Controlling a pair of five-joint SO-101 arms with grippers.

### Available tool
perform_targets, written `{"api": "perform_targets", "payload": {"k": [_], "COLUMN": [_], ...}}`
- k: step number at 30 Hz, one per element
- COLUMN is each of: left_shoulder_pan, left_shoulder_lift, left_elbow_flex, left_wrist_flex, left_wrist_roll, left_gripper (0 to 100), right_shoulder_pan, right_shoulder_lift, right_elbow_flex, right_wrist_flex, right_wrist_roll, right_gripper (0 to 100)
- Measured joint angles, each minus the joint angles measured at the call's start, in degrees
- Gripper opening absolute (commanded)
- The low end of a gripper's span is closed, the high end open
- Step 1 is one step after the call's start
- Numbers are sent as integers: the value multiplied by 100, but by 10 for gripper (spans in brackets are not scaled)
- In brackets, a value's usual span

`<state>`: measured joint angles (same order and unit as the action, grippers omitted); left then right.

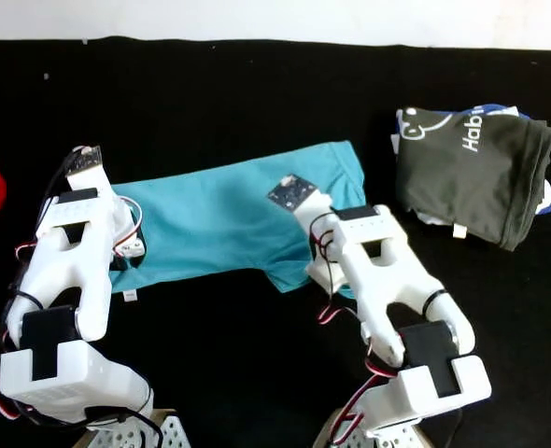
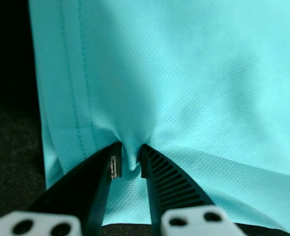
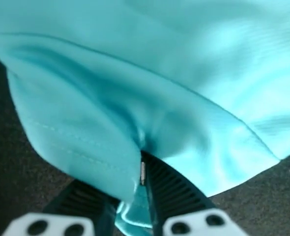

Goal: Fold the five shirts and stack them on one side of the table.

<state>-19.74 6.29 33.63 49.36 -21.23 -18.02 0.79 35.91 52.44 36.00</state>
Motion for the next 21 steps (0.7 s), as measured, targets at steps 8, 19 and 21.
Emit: {"api": "perform_targets", "payload": {"k": [8, 19, 21], "left_shoulder_pan": [0, 0, 0], "left_shoulder_lift": [0, 0, 0], "left_elbow_flex": [0, 0, 0], "left_wrist_flex": [0, 0, 0], "left_wrist_roll": [0, 0, 0], "left_gripper": [73, 73, 73], "right_shoulder_pan": [343, 193, 193], "right_shoulder_lift": [-633, 1785, 2409], "right_elbow_flex": [-967, -3578, -4176], "right_wrist_flex": [-9, 70, 193], "right_wrist_roll": [0, 0, -114], "right_gripper": [5, 200, 200]}}
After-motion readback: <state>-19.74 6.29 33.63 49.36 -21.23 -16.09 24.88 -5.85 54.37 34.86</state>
